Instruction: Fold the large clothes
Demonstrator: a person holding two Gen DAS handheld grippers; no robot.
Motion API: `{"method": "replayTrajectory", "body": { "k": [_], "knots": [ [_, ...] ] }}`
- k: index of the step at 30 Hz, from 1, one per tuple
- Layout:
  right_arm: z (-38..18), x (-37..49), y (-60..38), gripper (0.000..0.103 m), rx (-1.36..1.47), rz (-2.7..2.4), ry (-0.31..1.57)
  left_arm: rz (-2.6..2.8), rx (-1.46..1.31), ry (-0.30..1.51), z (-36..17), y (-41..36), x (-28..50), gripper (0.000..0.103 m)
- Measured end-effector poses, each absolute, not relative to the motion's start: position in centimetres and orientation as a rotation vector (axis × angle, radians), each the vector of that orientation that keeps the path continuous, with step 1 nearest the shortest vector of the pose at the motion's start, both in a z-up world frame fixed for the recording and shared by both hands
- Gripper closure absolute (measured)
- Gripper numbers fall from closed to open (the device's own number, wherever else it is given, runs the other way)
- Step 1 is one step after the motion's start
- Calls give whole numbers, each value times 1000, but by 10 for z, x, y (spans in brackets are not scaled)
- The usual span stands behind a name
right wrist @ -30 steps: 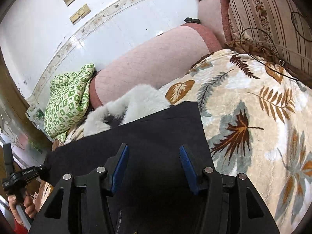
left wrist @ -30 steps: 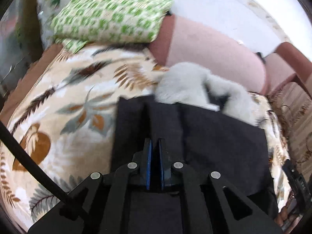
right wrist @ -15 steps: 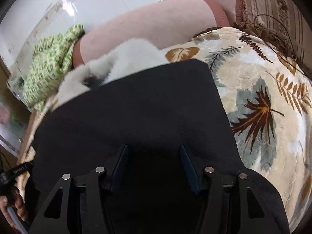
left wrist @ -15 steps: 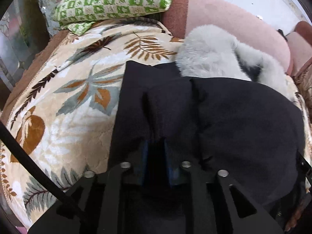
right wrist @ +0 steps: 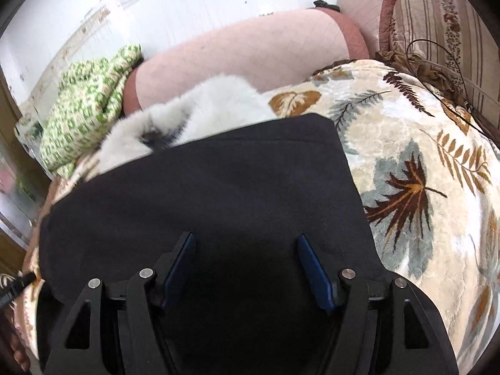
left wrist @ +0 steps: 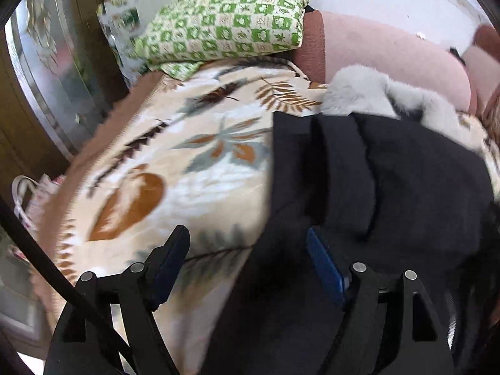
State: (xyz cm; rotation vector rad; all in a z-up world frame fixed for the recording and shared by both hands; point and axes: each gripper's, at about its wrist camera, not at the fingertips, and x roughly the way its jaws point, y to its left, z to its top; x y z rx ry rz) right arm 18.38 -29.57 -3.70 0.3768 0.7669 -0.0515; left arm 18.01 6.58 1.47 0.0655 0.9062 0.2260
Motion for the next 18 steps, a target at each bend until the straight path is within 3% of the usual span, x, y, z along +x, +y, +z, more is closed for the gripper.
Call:
{"method": "replayTrajectory", "body": {
  "k": [18],
  "knots": [
    [-26,131,-239,30,170,-38,744,238,118,897,10,58,95,27]
  ]
}}
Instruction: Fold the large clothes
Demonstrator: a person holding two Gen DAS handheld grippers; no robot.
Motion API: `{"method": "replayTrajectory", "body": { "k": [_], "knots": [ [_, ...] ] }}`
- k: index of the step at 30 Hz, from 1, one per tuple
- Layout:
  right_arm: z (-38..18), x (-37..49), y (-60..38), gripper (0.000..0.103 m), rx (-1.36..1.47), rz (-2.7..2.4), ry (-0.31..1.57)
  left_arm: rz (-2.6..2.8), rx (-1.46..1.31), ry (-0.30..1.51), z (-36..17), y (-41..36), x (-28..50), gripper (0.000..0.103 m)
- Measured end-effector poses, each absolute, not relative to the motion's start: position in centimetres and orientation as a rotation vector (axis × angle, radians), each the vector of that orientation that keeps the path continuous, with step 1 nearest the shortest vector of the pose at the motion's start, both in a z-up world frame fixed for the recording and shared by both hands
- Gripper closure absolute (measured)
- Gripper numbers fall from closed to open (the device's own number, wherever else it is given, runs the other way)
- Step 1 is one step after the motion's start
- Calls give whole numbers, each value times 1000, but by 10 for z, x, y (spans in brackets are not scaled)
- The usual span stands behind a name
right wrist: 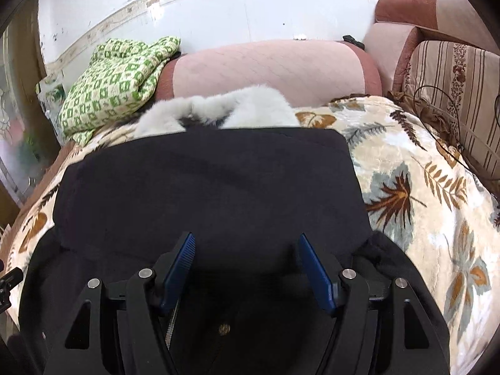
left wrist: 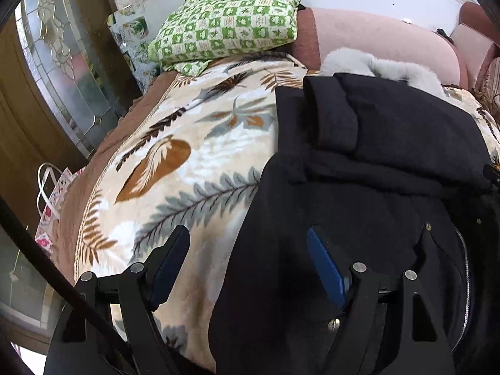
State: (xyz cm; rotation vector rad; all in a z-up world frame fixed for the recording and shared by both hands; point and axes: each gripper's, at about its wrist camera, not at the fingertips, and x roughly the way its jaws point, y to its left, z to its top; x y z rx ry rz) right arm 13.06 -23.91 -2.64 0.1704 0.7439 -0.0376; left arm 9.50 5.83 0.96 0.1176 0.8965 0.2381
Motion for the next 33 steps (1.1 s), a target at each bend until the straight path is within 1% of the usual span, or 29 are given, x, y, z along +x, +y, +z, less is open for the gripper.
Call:
{"method": "replayTrajectory", "body": {
  "k": [5,9,14,20,24,33],
  "knots": [
    [-18,112,-254,31,238,-39,760,261,92,920,0,70,83,26],
    [-11,91,-288,28,345,-25,788,253,-16,970,-10,99,81,26],
    [-19,65,-338,27,355,-135,857,242,-124,982,-17,122,76,26],
    [-29,34,-383,27,364,-254,918,257,-77,966,-20,113,70,25],
    [-40,29,-400,27,404,-275,968,249,-59,957,-22,109,66,25],
    [-62,39,-388,26,460,-191,1074,222,-48,950,-18,105,58,25]
  ]
}}
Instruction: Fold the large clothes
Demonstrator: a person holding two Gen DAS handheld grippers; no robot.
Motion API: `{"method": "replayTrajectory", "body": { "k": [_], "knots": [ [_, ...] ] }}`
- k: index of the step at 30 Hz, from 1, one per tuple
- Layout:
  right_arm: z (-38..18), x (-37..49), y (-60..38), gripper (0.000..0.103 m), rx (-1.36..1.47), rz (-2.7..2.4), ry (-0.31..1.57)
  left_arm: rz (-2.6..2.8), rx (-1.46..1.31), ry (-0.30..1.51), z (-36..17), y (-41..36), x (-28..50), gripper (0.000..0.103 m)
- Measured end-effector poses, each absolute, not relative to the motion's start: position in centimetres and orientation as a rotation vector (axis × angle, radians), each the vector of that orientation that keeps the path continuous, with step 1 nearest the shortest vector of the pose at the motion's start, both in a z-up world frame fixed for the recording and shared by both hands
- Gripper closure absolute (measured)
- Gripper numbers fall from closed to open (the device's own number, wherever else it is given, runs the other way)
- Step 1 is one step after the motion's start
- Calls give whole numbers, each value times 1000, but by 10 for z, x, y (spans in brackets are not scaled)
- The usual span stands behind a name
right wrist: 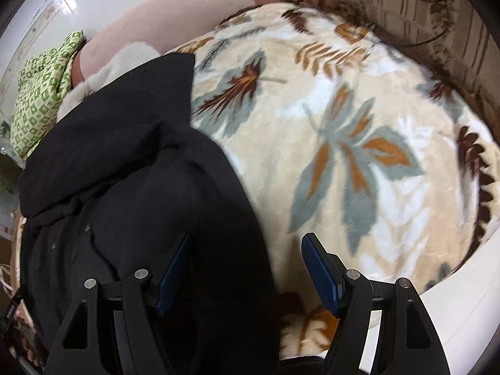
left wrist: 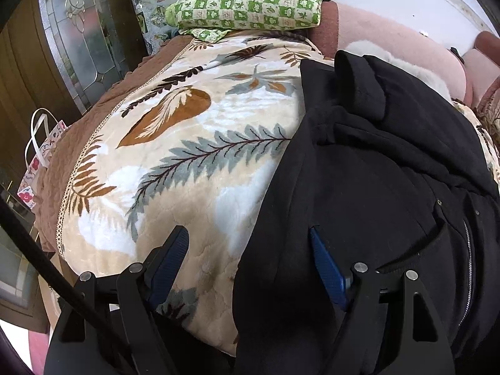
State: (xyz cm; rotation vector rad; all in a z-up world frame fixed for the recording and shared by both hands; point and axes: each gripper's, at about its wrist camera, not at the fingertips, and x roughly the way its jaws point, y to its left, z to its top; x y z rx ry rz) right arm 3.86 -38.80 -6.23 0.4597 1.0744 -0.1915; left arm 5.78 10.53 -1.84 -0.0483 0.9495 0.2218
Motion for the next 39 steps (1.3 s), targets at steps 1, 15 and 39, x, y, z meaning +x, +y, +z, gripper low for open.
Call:
{"method": "replayTrajectory", "body": {
  "k": [1,15,39],
  "knots": [
    [-64,39,-386,26,472,-183,1080,221,-50,949,-18,105,57,25],
    [-66,27,-364,24,500,-156,1036,217,-50,940,-15,105,49,25],
    [-73,-5,-362,19,623,-98,1024,106,-384,1018,-40,172,39,25]
  ]
}}
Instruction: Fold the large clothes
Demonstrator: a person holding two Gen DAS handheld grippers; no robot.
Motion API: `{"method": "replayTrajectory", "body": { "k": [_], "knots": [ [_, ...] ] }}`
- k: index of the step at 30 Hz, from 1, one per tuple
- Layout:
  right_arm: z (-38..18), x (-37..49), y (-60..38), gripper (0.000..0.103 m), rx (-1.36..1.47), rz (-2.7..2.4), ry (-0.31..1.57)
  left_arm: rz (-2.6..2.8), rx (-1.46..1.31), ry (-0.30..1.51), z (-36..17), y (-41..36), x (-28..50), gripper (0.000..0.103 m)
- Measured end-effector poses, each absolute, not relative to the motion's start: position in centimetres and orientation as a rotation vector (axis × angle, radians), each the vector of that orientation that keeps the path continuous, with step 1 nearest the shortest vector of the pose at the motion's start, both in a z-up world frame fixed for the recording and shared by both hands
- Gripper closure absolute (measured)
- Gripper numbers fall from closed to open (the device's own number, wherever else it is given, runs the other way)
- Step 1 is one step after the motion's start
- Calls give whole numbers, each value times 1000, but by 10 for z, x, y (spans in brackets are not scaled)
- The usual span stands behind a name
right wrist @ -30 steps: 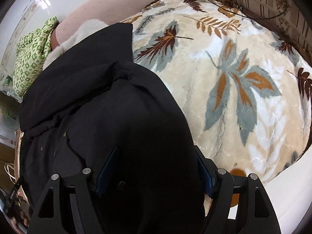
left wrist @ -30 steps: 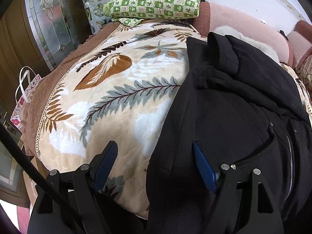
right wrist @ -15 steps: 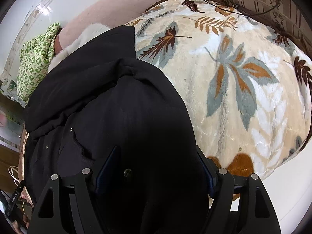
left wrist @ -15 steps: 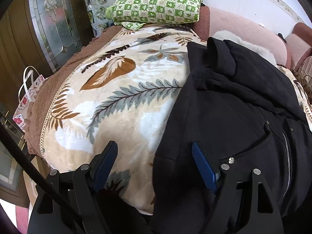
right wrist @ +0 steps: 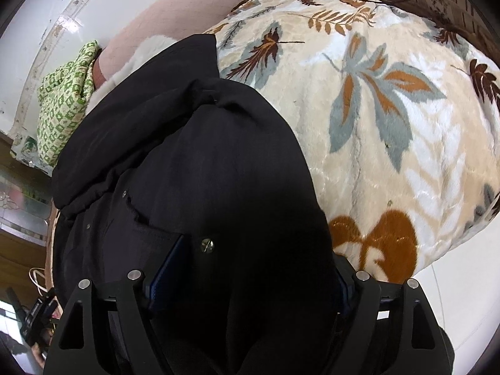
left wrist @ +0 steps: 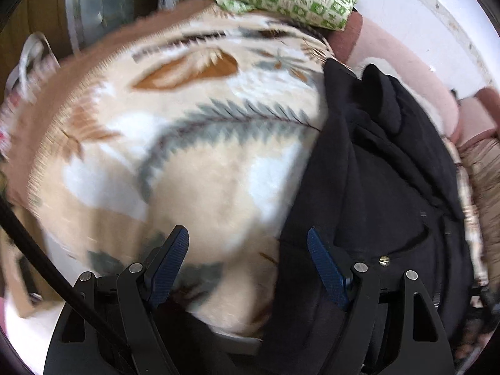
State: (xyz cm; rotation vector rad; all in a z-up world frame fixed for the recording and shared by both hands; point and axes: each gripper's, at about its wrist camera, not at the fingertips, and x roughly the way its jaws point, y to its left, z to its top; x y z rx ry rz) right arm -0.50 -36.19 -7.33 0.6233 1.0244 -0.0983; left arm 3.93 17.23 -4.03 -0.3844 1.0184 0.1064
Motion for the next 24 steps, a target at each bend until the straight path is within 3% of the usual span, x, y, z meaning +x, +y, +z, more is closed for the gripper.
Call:
{"method": "replayTrajectory", "body": {
  "k": [17,24],
  "knots": [
    [-87,-23,-390,16,945,67,901,-293,-812,1030,-78,171,35,22],
    [-87,-25,-390,16,908,5,882,-269,-667,1046,-75,140,35,22]
  ]
}}
